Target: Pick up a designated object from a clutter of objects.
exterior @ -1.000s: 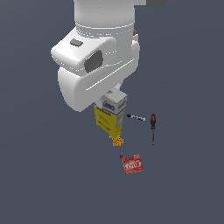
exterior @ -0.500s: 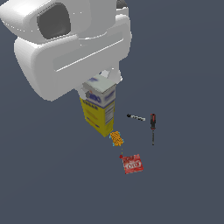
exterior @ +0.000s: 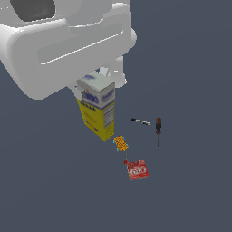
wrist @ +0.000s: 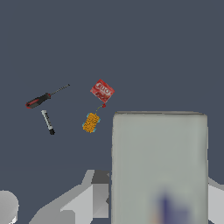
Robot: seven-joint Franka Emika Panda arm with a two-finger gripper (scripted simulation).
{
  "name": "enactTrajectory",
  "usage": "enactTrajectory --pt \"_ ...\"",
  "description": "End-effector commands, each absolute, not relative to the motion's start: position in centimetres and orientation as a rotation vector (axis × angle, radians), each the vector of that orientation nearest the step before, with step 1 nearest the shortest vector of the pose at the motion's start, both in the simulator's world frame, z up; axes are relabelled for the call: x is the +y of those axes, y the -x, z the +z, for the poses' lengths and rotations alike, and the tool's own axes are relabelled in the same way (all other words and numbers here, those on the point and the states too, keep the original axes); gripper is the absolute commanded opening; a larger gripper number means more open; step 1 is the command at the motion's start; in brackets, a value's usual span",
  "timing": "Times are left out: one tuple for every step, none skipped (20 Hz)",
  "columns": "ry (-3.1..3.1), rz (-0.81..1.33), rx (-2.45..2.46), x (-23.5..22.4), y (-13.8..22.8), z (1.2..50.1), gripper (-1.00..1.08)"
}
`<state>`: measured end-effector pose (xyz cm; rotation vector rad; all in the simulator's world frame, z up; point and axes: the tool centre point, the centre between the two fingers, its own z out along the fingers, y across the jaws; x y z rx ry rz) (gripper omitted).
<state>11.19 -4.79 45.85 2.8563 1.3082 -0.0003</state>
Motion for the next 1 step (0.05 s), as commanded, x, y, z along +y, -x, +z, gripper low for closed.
enactTrajectory --pt "-2.856 0.000 1.309 -4.82 -11.24 45.95 -1.00"
